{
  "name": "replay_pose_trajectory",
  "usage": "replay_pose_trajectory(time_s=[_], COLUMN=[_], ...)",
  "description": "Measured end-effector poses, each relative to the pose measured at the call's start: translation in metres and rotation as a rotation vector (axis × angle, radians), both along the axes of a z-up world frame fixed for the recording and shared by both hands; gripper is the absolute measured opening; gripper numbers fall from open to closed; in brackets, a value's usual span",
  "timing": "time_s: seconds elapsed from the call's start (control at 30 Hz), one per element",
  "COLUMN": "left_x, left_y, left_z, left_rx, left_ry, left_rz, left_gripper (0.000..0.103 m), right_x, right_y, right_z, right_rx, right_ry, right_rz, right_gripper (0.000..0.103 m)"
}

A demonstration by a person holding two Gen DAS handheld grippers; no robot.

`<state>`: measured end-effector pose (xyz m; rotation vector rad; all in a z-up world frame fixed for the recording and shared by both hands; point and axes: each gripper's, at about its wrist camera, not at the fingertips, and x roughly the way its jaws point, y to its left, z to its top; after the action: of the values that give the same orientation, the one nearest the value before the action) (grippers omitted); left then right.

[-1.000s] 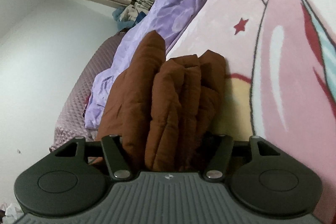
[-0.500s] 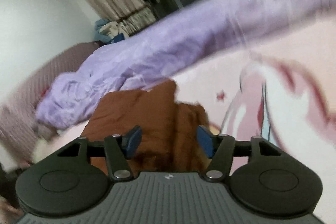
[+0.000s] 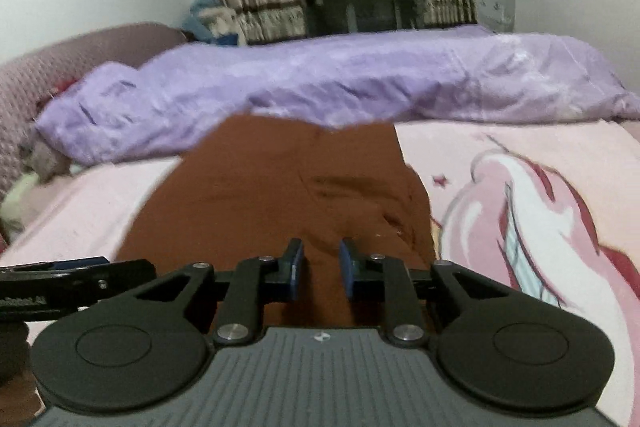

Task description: Fold large clothes

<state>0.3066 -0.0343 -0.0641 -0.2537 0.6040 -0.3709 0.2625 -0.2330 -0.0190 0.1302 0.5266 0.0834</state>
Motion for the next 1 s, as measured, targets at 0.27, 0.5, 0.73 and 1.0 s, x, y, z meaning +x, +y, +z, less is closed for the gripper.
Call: replay_pose_trajectory(time_s=[0.27,0.5,0.73,1.0], left_x=[0.004,0.010,0.000,0.029], left_y=[-0.014,-0.010,0.002,-0.001], left_z=[-0.032,-0.032,-0.002,0.024], left_rx=[0.070,0.083,0.024,0.105], left_ry=[0.002,0.005,-0.050,-0.098], left_rz=[-0.010,-0.017,0.002,0.061], left_gripper=[0.091,0.091,0.091,0.091], right_x=[-0.005,-0.009,-0.014,0.005], right_y=[-0.010,-0.008,-0.011,0.004], right_z=[-0.039,-0.041,-0.016,0.014], right_rx=[0.032,0.044,0.060,0.000], right_ry=[0.037,0.022,0.015,-0.045], right_rz=[-0.014,-0.024,-0.015,-0.029], right_gripper=[0.000,0.000,0.007,0.023])
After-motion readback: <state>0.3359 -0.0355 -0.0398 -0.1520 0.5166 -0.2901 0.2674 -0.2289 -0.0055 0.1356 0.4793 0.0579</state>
